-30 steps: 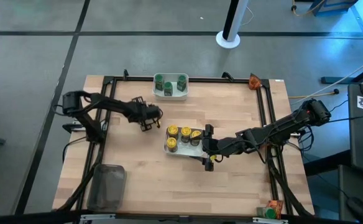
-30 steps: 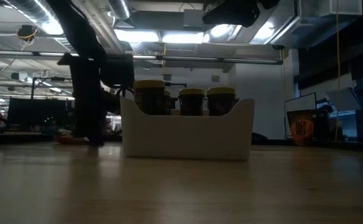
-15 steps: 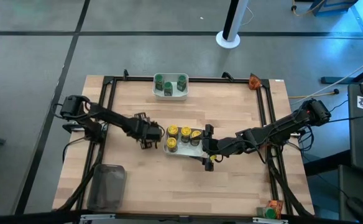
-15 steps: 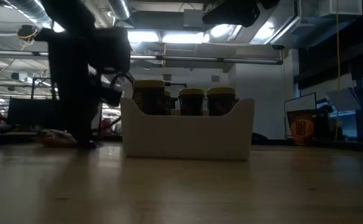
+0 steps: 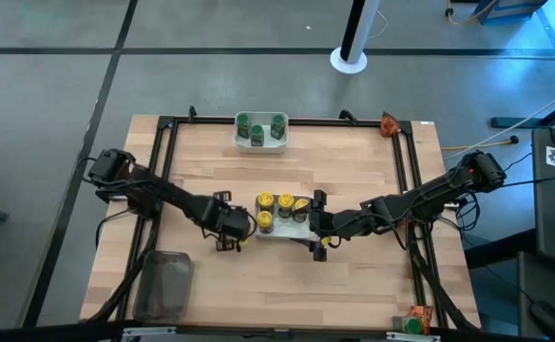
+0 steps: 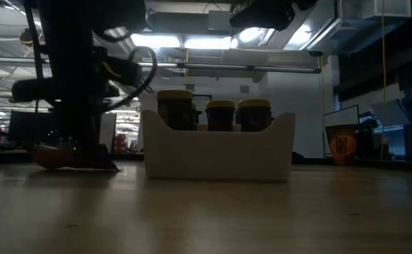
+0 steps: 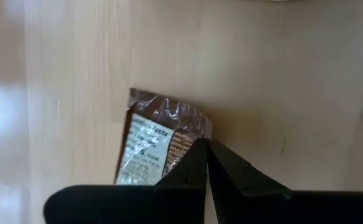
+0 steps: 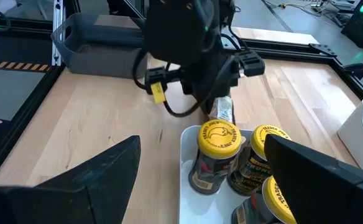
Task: Sort spices by type
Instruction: Put the top left orange seasoning pack into the black bin
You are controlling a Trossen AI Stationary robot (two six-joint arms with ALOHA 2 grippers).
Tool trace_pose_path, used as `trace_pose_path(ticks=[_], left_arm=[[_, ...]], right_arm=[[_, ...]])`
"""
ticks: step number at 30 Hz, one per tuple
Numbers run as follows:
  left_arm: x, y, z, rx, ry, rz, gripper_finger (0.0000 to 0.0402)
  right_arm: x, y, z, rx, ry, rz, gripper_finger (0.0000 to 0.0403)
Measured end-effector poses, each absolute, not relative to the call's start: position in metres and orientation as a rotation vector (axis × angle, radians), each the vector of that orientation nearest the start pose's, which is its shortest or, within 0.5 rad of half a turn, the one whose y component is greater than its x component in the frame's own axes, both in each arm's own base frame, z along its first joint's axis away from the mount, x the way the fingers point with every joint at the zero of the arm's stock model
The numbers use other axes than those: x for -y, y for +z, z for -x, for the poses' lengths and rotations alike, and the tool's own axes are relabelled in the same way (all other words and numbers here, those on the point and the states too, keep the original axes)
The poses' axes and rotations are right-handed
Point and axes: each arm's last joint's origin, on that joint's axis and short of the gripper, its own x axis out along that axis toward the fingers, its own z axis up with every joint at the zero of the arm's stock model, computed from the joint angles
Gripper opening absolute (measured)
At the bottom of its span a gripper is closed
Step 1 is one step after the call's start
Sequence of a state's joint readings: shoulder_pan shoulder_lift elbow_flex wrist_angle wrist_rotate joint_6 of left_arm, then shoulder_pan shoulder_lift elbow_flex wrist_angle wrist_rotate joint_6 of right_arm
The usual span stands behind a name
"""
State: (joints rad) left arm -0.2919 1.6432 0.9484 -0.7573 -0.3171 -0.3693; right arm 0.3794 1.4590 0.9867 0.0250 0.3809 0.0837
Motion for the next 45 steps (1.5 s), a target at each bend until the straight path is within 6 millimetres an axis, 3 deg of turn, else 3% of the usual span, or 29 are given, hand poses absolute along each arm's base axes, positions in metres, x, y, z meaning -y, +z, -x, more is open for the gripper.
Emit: trace_pose_path(ticks=[6,20,27,38,45], left_arm=[[0.079,0.175,-0.268,-1.371,0.285,-0.147,0.0],[0.082,0.183,-0.268,-1.34,0.358,-0.2,0.0],[0.099,0.203,-0.273,-1.287,0.314,-0.199,0.0],[0.133,0.249,-0.258,-1.286,0.336,-0.157,0.0],[0.141,0.262,-0.253,-1.283,0.335,-0.155,0.0]], right_arm=[[-0.109,0.267,-0.302,-0.415,-0.019,0.084,0.034],[-0.109,0.267,-0.302,-0.416,-0.019,0.084,0.034],[-0.109,0.267,-0.302,-0.416,-0.019,0.084,0.034],[-0.109,0.265,-0.302,-0.434,-0.02,0.091,0.034],[-0.109,0.265,-0.301,-0.441,-0.02,0.093,0.034]])
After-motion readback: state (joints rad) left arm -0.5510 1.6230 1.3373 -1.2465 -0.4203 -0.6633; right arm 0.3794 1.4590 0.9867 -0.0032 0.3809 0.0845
